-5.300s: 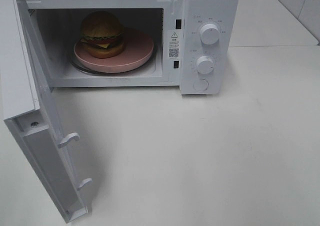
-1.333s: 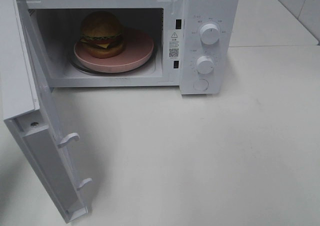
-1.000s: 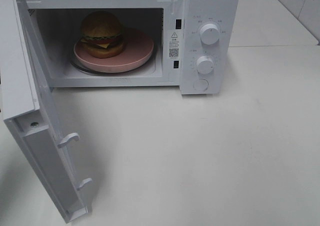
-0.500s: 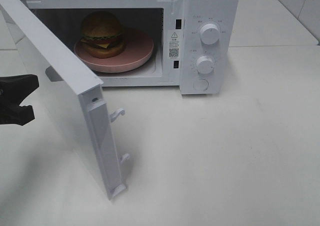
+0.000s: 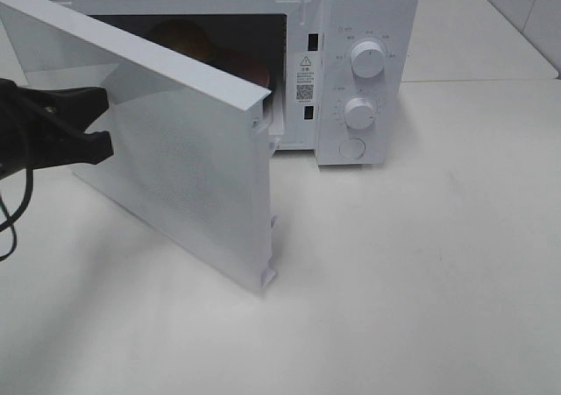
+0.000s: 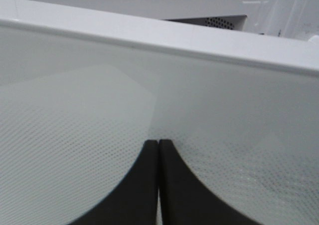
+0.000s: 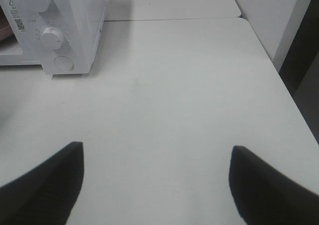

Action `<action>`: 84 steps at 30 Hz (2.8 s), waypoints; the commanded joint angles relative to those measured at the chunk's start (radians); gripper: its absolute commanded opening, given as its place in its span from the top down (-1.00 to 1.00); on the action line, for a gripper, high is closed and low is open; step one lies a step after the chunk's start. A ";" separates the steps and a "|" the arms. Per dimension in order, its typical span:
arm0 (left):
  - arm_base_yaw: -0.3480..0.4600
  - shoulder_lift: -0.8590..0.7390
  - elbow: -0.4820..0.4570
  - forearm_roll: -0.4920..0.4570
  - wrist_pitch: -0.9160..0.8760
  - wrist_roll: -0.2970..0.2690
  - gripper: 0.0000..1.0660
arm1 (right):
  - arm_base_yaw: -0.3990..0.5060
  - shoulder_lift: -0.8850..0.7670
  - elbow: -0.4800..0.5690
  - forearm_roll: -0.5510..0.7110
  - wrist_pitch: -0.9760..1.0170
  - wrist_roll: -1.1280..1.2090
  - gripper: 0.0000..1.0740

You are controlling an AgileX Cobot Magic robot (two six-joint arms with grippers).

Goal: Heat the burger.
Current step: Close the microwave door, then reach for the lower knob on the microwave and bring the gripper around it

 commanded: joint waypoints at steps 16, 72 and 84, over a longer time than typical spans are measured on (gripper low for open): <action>-0.213 0.190 -0.224 -0.260 0.009 0.097 1.00 | -0.005 -0.025 0.002 0.005 -0.005 0.010 -0.42; -0.285 0.406 -0.677 -0.406 0.355 0.183 1.00 | -0.005 -0.025 0.002 0.005 -0.005 0.010 -0.42; -0.409 0.271 -0.676 -0.368 0.851 0.179 -0.22 | -0.005 -0.025 0.002 0.005 -0.005 0.010 -0.42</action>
